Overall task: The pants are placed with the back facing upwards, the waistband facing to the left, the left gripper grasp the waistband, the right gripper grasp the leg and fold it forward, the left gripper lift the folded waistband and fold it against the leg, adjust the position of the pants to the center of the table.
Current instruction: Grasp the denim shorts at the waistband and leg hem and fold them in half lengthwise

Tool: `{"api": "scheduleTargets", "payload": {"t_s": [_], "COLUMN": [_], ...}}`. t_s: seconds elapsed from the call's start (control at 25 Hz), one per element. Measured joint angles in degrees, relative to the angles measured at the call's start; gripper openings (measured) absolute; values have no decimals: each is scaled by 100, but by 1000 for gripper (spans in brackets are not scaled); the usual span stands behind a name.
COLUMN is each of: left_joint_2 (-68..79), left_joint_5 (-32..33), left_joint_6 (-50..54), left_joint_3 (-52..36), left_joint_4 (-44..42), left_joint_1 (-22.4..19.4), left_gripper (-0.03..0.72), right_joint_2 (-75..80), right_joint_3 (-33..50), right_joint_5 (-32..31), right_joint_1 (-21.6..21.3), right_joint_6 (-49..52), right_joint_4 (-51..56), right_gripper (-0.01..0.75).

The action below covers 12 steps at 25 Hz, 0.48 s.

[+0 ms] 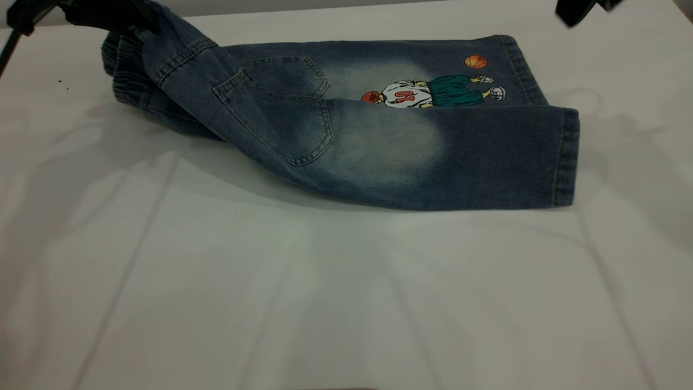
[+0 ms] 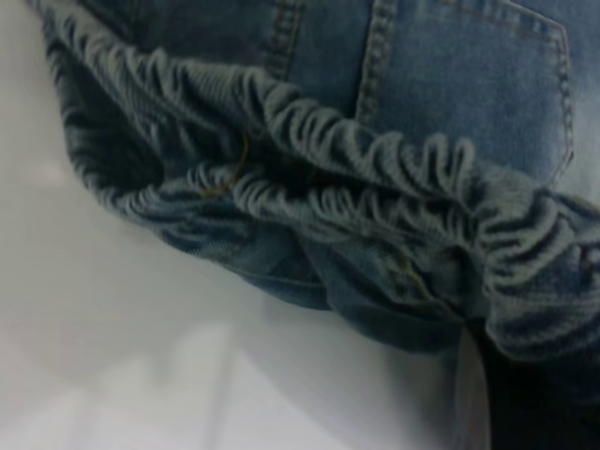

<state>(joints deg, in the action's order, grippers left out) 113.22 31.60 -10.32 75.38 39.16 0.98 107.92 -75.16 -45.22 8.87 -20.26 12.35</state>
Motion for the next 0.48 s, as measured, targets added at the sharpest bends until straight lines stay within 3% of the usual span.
{"api": "scheduleTargets", "payload": {"t_s": [0.16, 0.32, 0.48], "left_joint_2": [0, 0, 0], "left_joint_5": [113, 176, 187], "left_joint_6": [-317, -384, -402], "left_joint_3": [0, 0, 0], "left_joint_4": [0, 0, 0], "left_joint_1": [0, 0, 0], "left_gripper": [90, 90, 90], "right_joint_2": [96, 310, 381], "right_joint_3": [0, 209, 745], "right_joint_5": [-624, -815, -545], "right_joint_1": [0, 0, 0], "right_joint_6": [693, 1004, 1026], "right_joint_4": [232, 247, 365], "right_gripper": [568, 573, 563]}}
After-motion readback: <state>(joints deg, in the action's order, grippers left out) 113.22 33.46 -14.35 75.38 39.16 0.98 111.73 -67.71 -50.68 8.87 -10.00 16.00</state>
